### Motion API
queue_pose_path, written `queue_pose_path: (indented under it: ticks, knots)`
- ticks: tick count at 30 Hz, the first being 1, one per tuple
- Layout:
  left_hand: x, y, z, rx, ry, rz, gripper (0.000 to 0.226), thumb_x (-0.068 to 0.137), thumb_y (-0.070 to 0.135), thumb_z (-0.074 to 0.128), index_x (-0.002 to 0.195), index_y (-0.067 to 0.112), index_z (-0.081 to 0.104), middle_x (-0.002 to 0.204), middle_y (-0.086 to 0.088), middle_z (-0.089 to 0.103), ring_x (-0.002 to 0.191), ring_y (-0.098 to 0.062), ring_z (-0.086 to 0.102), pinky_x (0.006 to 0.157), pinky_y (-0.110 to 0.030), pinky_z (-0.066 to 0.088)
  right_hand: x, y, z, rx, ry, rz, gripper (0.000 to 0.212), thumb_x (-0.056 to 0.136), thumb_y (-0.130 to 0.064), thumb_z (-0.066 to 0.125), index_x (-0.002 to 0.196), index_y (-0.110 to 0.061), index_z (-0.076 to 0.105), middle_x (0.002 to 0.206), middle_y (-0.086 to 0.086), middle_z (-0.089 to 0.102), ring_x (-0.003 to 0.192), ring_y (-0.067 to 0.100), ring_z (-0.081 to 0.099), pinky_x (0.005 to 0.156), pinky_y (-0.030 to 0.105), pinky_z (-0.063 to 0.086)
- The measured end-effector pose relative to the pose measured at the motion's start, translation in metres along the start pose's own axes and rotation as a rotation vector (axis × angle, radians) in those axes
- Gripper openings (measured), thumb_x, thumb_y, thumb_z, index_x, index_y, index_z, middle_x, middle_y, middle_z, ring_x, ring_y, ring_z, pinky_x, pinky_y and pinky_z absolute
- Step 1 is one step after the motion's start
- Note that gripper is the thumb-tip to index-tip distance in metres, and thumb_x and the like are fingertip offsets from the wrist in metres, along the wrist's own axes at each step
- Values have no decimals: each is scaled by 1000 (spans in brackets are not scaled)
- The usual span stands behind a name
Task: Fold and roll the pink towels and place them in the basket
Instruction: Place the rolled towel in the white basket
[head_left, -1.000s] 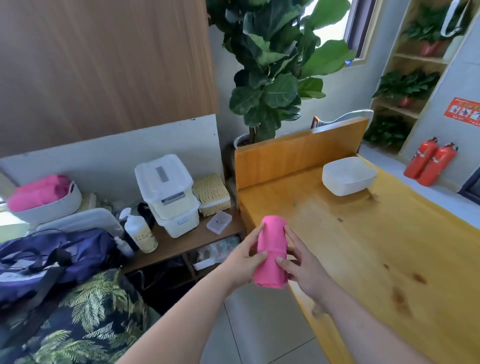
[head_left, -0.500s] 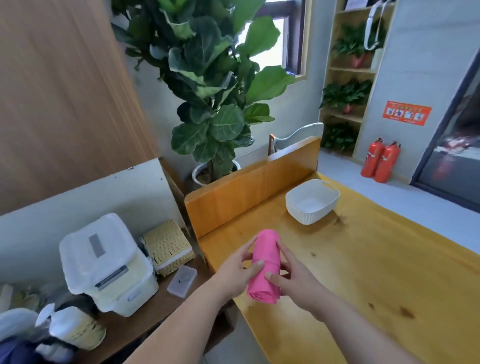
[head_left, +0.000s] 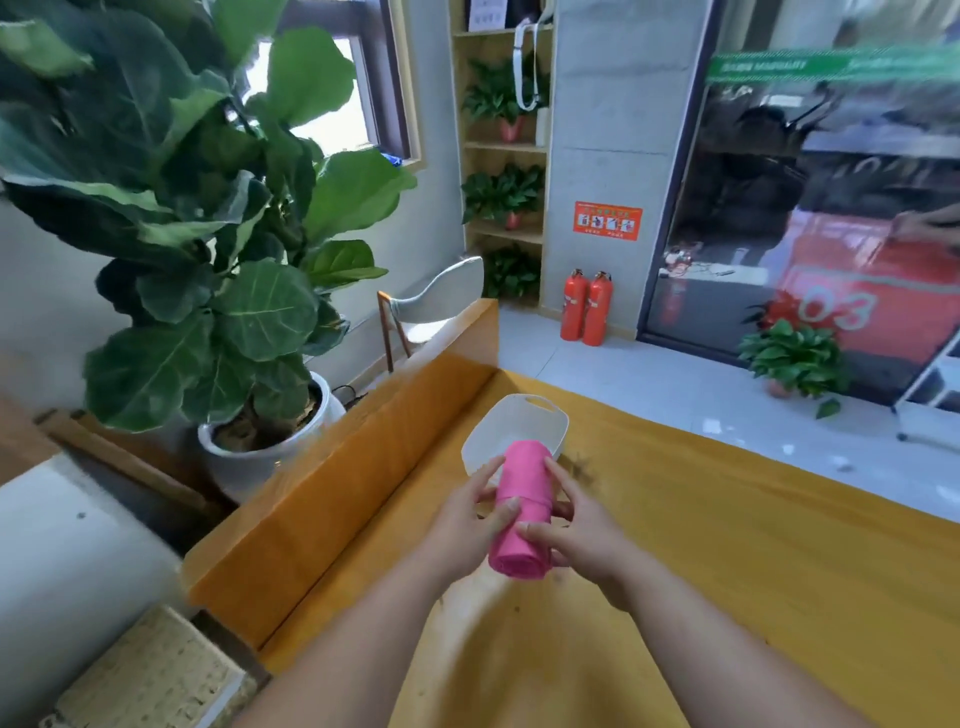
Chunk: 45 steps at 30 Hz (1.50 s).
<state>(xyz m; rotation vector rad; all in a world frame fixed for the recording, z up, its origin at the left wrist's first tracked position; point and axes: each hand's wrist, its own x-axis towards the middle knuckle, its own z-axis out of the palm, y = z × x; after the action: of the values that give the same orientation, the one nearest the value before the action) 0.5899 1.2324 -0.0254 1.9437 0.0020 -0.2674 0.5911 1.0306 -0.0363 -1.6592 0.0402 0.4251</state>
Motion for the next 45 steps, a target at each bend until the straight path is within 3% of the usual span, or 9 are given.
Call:
queue_pose_path:
  ticks: [3,7,12,15,19,24,32,37,45]
  knots:
    - [44,0,-19,-4,-63,29,60,91,60,70,142,73,40,135,10,63,108,-17,72,92,-49,62,32,-16,4,41,56,35,111,77,-19,91,159,-56,27,146,6,56,118,22,70,86,49,65]
    - [89,-7,-40,48,-105,32,65,97,52,70,154,58,38,137,9,59,105,-11,71,89,-46,63,72,-30,11,1,157,72,109,83,-15,88,162,-52,23,142,8,56,116,22,69,86,49,65]
    - [141,-15,-67,270,-112,68,67,103,44,65,162,40,34,155,0,48,141,-16,46,109,-26,37,121,-37,18,-62,244,124,115,69,-31,90,159,-58,22,138,6,57,113,22,69,86,50,65]
    - [174,-30,-78,362,-119,75,67,101,52,63,161,43,34,161,-1,44,150,-21,40,120,-37,35,145,-42,21,-93,262,161,113,75,-27,87,160,-56,20,138,5,56,110,22,69,84,47,65]
    - [207,-47,-81,348,-179,49,64,103,52,59,162,42,34,162,2,44,150,-20,41,120,-38,36,174,-45,23,-114,285,218,110,83,-22,84,163,-52,14,145,5,51,111,21,65,80,36,63]
    - [236,-63,-72,329,-213,17,54,109,47,48,162,46,33,153,3,47,141,-22,49,108,-32,41,206,-41,29,-160,290,317,116,80,-25,81,164,-51,5,148,3,49,112,25,65,93,43,60]
    - [253,-89,-63,327,-183,41,52,110,28,40,157,51,39,143,8,54,126,-14,56,110,-39,48,247,4,48,-182,292,431,122,69,-29,67,161,-54,-10,136,-2,57,109,29,65,95,51,60]
    - [254,-98,-64,330,-172,59,51,110,26,40,157,47,40,142,10,54,129,-9,54,111,-34,46,254,2,55,-377,239,479,113,96,-26,67,162,-38,-24,132,11,59,106,30,63,96,42,55]
    - [248,-83,-70,446,-217,31,58,107,27,46,160,46,34,149,2,51,132,-18,54,111,-38,46,242,-13,44,-614,221,443,110,95,-36,74,167,-32,-9,141,13,58,105,30,61,92,38,53]
